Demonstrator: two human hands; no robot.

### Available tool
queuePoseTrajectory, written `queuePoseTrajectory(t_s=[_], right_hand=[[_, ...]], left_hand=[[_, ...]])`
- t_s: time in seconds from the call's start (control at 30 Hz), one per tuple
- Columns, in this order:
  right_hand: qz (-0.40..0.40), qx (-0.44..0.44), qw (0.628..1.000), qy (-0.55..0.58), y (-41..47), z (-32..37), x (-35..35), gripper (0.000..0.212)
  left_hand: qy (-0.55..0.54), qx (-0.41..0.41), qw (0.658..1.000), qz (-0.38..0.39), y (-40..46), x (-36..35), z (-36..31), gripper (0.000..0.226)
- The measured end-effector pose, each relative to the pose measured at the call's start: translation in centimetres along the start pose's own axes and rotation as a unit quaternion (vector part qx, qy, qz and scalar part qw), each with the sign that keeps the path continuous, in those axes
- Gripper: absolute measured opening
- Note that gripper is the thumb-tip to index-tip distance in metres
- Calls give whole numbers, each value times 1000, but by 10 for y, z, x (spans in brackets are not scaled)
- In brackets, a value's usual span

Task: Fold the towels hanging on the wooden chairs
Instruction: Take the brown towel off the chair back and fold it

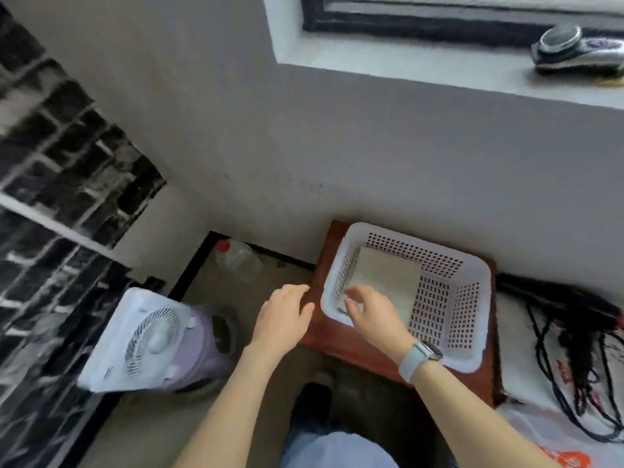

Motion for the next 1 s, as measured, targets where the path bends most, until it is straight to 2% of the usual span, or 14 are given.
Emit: queuePoseTrajectory(t_s=[0.17,0.27,0.4,0.53,0.7,0.9,1.0], right_hand=[[132,153,975,-91,-47,73,-67,28],[213,215,943,-136,-86,113,-120,25],[328,302,878,-174,-157,154,-200,22],[404,371,810,-210,-249,171,-277,19],[462,427,751,-201,-386,171,-370,29],[525,452,684,-229,-543,153,-464,28],[561,454,648,-244,-603,142,-495,28]], left_hand=[[-67,194,975,-83,-135,17,71,37],[-98,319,932,-143,-227,20,111,35],[-103,449,862,-211,-351,12,145,38],[-99,531,806,-242,-471,-16,163,39],[-110,612,734,-274,-632,-61,174,34],[-107,674,679,-271,-802,-113,178,31],[-138,712,635,-266,-863,-136,179,35]])
Point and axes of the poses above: each hand's wrist, its own y-axis towards the middle knuckle, its own x-axis out of the back of the hand, z = x × y, the point moved 2 cm from there along y, towards the middle knuckle, and after that the axes turned 12 degrees about y, right-handed, at the moved point
